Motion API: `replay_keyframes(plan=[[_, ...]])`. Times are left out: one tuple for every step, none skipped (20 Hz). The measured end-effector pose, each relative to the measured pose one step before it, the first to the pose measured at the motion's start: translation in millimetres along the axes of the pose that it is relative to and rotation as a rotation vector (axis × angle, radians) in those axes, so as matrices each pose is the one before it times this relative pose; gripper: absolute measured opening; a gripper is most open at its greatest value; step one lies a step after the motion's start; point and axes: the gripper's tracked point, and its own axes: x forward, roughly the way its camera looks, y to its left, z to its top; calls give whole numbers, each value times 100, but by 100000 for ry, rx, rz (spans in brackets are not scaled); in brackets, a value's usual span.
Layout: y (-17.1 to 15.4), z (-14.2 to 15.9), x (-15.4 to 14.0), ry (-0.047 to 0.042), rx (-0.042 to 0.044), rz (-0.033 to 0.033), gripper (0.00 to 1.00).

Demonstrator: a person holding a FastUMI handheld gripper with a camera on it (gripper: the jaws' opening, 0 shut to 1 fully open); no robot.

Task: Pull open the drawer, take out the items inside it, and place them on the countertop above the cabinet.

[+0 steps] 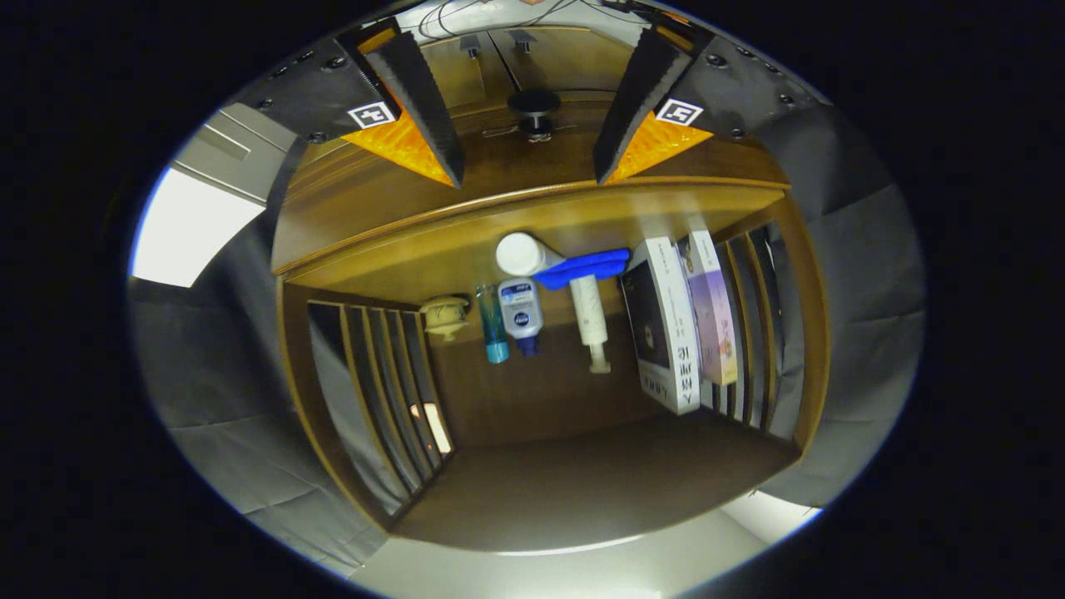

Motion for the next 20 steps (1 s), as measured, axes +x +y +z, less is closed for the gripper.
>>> replay_keyframes(plan=[[-431,729,-1036,-1119,1011,-303,98],[-449,667,-1093,-404,1589,-196,97],[-263,736,-914,-561,1935,210,98],[-367,837,-870,-977,1636,147,98],[-448,824,-843,-1102,1101,199,98],[-427,765,-746,-954,-1213,-583,98],[-631,843,-979,-1216,-3817,-765,98],[-415,936,-965,-1741,-4625,-424,98],[164,1094,-931,-2096,-3587,675,98],[215,1098,-988,-2269,-2084,1139,98],[36,1197,-1014,-2498,-1393,936,98],[-40,1213,-892,-2671,-898,441,98],[-77,1263,-816,-2481,-681,417,98],[33,1135,-736,-2213,-639,535,98],[143,960,-566,-1372,-273,978,98],[91,687,-632,-744,-128,1075,97],[-48,615,-595,-875,-214,789,97],[-202,590,-552,-1013,-361,213,97],[-230,430,-565,-988,-405,61,97],[-189,332,-485,-888,-413,139,97]])
